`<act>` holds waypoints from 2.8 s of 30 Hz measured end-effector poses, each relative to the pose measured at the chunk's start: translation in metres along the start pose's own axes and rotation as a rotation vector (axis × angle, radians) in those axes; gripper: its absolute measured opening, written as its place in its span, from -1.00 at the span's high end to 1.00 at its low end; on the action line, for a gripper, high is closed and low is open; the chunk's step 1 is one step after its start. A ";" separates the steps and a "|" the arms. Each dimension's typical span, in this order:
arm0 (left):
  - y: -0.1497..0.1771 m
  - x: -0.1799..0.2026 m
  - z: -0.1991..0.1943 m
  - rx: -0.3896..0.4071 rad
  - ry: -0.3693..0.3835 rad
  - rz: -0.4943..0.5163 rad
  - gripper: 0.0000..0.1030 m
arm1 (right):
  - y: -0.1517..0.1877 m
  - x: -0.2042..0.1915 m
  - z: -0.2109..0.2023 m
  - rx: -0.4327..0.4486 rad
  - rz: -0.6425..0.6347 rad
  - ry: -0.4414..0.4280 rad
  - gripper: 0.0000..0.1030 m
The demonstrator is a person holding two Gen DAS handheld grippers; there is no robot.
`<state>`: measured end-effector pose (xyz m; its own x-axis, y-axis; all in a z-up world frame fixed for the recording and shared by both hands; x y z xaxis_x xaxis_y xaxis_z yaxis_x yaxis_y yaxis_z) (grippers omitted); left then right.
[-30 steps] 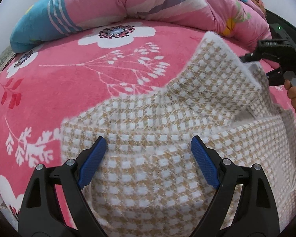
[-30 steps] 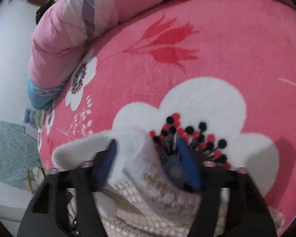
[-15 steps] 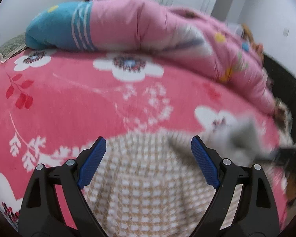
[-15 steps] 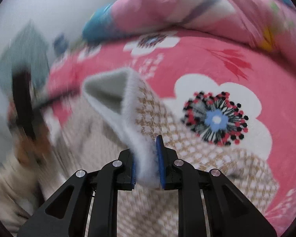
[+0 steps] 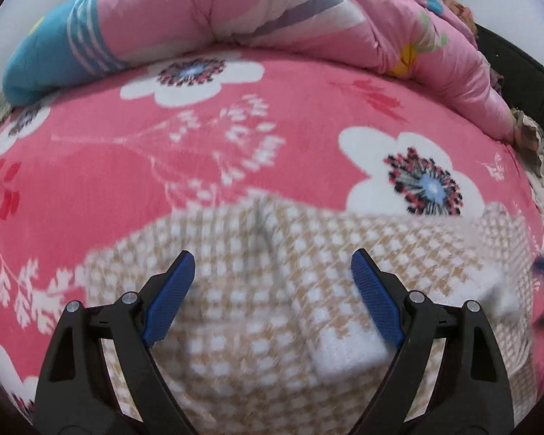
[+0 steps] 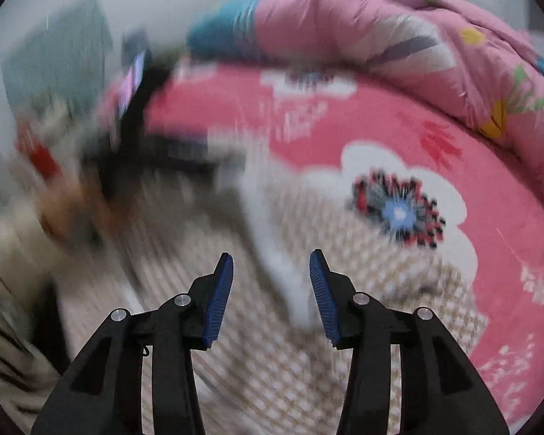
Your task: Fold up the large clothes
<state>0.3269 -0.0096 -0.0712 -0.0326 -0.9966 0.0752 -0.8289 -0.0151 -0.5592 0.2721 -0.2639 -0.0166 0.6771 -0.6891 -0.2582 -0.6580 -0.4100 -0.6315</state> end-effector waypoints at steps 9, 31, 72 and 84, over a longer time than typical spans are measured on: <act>0.007 -0.012 0.000 -0.003 -0.002 -0.012 -0.65 | -0.041 0.031 0.101 -0.091 0.282 -0.144 0.66; 0.020 -0.014 0.000 0.030 -0.025 0.011 -0.66 | 0.034 0.090 0.041 -0.047 0.544 0.052 0.77; 0.035 0.042 -0.011 0.033 -0.070 0.247 -0.63 | 0.031 0.013 0.095 -0.134 0.181 0.414 -0.07; 0.127 -0.078 -0.152 0.197 -0.037 0.016 -0.64 | 0.073 -0.078 0.009 -0.016 0.199 0.182 -0.66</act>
<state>0.1394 0.0788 -0.0227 -0.0211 -0.9991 0.0371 -0.7034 -0.0115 -0.7107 0.1735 -0.2349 -0.0491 0.4650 -0.8524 -0.2394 -0.7782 -0.2645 -0.5696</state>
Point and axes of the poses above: each gripper's, at about its wrist camera, not at the fingertips, and z roughly the way its jaws point, x to its right, y to its underside, the point moved 2 cm from there along z, roughly the way its jaws point, and after that the axes turned 4 degrees about -y, right-handed, at the moved point
